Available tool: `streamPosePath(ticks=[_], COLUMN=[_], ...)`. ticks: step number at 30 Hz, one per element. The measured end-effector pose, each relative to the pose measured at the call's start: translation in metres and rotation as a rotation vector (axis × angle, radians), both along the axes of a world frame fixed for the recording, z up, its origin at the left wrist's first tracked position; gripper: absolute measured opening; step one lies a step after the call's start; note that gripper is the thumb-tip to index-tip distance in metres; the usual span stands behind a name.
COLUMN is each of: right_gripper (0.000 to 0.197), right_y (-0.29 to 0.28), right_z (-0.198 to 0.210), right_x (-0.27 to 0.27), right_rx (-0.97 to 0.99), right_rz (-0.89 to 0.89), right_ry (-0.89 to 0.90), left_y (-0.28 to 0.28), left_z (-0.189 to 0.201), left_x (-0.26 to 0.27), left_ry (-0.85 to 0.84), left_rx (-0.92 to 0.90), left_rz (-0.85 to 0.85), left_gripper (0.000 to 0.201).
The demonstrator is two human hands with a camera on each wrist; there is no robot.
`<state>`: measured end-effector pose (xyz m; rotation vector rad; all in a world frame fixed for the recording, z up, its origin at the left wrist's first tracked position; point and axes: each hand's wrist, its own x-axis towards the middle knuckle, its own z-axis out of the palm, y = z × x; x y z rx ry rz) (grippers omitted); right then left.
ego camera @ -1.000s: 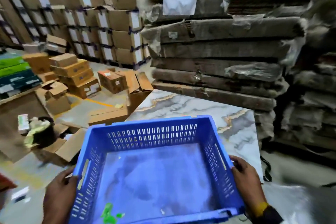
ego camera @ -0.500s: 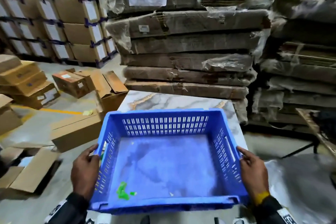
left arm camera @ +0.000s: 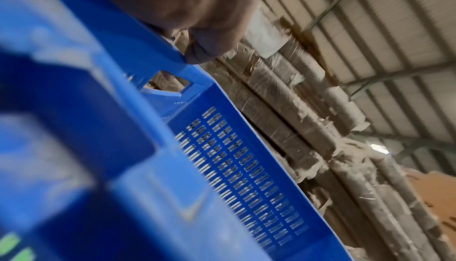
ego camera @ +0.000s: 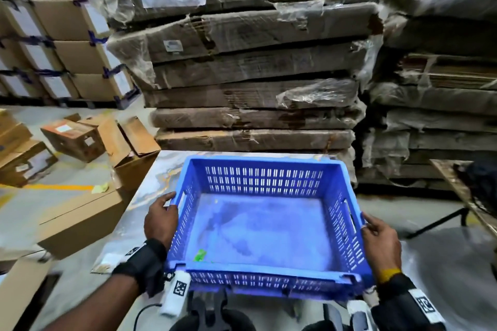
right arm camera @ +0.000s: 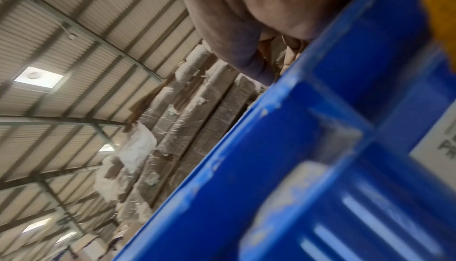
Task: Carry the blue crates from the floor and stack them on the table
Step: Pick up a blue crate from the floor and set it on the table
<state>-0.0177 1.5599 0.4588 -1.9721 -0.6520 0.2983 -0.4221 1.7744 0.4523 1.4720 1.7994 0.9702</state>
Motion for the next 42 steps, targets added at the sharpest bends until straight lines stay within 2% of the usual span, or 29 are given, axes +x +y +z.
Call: streamPosePath(ticks=[6,10,14,20,23,24,27,30,31,33,34,36,39,42], right_gripper=[0.037,0.038,0.038,0.036,0.036,0.038,0.043,0.044,0.045,0.047,0.048,0.046,0.047,0.055], right_y=[0.034,0.041,0.034,0.026,0.027,0.027,0.026,0.022,0.021,0.020,0.019,0.018,0.016,0.018], right_z=[-0.018,-0.038,-0.064,-0.070,-0.067,-0.066,-0.060,-0.061,-0.060,-0.060,-0.061,-0.063,-0.071,-0.093], right_x=[0.046,0.056,0.045,0.006,-0.001,-0.003,-0.010,-0.022,-0.030,-0.045,-0.055,-0.075,-0.108,-0.144], right_rx=[-0.074,-0.072,-0.075,-0.088,-0.121,-0.121,-0.125,-0.148,-0.156,-0.156,-0.149,-0.157,-0.181,-0.182], right_rz=[-0.078,-0.150,-0.237,-0.330,-0.344,-0.350,-0.376,-0.371,-0.376,-0.383,-0.381,-0.376,-0.340,-0.185], right_ry=[0.056,0.104,0.126,0.128,0.128,0.133,0.202,0.198,0.197,0.185,0.176,0.168,0.168,0.182], left_y=[0.078,0.118,0.150,0.195,0.182,0.170,0.120,0.067,0.055,0.035,0.027,0.018,0.015,0.008], left_z=[-0.027,-0.045,-0.054,-0.079,-0.062,-0.052,-0.022,-0.006,-0.008,-0.010,-0.012,-0.021,-0.042,-0.050], left_x=[0.073,0.106,0.134,0.148,0.151,0.150,0.146,0.130,0.122,0.113,0.108,0.100,0.096,0.100], left_ry=[0.010,0.050,0.035,0.128,0.319,0.416,0.675,0.690,0.689,0.726,0.702,0.547,0.149,-0.116], left_rx=[-0.143,-0.195,-0.229,-0.311,-0.319,-0.309,-0.157,-0.013,-0.043,-0.253,-0.375,-0.501,-0.574,-0.564], left_rz=[-0.056,-0.104,-0.188,-0.405,-0.536,-0.561,-0.560,-0.623,-0.670,-0.824,-0.881,-0.880,-0.674,-0.529], left_gripper=[0.042,0.043,0.041,0.046,0.073,0.074,0.057,0.040,0.037,0.039,0.043,0.047,0.051,0.076])
